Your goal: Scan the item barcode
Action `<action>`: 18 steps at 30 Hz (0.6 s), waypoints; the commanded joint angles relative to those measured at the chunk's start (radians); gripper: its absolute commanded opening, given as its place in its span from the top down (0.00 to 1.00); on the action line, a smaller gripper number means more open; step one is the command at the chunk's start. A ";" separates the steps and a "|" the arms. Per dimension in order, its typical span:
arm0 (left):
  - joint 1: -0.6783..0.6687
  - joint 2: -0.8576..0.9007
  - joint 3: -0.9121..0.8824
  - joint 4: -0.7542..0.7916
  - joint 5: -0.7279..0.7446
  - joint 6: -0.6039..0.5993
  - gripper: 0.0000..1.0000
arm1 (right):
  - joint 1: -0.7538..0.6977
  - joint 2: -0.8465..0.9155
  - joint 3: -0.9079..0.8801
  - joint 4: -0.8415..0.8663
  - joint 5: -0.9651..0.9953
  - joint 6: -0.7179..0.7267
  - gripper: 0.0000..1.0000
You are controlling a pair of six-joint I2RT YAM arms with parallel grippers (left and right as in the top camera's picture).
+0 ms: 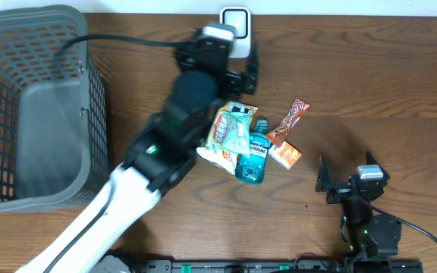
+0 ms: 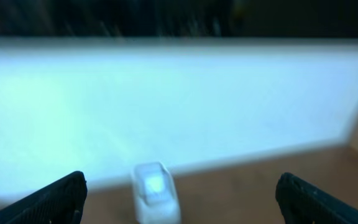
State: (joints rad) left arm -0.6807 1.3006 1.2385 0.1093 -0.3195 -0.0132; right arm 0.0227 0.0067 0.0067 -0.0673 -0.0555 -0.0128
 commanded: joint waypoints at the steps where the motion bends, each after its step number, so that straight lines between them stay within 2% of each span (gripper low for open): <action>1: 0.003 -0.073 0.010 0.007 -0.146 0.320 0.02 | -0.002 0.000 -0.001 -0.004 -0.003 -0.014 0.01; 5: 0.003 -0.124 0.010 -0.073 -0.251 0.448 0.03 | -0.002 0.000 -0.001 -0.004 -0.003 -0.015 0.01; 7: 0.003 -0.126 0.010 -0.127 -0.377 0.500 0.03 | -0.002 0.000 -0.001 -0.004 -0.003 -0.015 0.01; 18: 0.019 -0.128 0.006 -0.128 -0.369 0.495 0.02 | -0.002 0.000 -0.001 -0.004 -0.003 -0.015 0.01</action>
State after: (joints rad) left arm -0.6674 1.1778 1.2419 -0.0219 -0.6586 0.4614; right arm 0.0227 0.0067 0.0067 -0.0673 -0.0559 -0.0128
